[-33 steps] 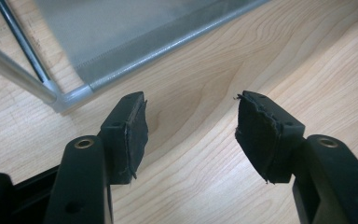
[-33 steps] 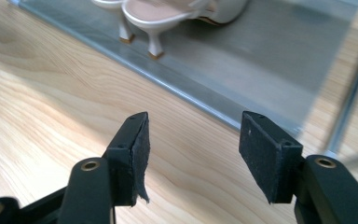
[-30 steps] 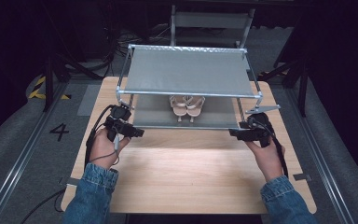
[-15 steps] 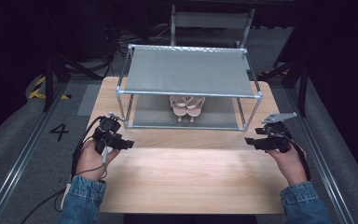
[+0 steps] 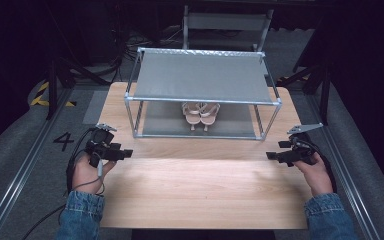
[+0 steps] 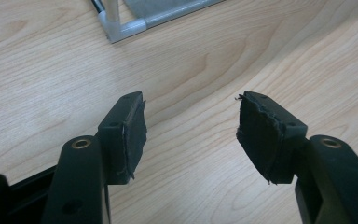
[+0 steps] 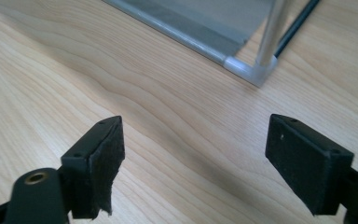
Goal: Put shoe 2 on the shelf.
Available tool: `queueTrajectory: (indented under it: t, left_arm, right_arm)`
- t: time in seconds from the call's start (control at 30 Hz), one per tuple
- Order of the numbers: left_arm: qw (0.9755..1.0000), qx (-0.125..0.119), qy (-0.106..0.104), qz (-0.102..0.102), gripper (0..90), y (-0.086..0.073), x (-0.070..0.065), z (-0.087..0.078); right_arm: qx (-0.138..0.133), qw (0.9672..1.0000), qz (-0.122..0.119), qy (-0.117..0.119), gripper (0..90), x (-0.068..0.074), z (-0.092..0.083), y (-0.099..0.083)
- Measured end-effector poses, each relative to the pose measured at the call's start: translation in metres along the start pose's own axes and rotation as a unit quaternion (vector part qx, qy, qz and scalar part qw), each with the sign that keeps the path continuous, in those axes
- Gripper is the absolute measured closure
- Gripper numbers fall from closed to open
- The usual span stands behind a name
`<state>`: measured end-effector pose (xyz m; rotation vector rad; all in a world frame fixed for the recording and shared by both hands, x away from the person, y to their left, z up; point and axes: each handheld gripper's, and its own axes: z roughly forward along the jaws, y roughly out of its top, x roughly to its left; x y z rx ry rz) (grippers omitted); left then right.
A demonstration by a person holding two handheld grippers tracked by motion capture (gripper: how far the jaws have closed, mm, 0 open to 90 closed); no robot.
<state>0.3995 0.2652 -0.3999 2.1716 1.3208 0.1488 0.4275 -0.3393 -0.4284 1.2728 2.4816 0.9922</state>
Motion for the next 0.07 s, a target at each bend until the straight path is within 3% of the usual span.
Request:
queueTrajectory:
  t: [0.07]
  left_arm:
    - [1.0000, 0.004, 0.001, -0.001, 40.5, 0.0002, 0.0008, 0.0022]
  right_arm:
    - [0.004, 1.0000, 0.005, -0.001, 17.6, -0.0013, 0.0010, -0.0009]
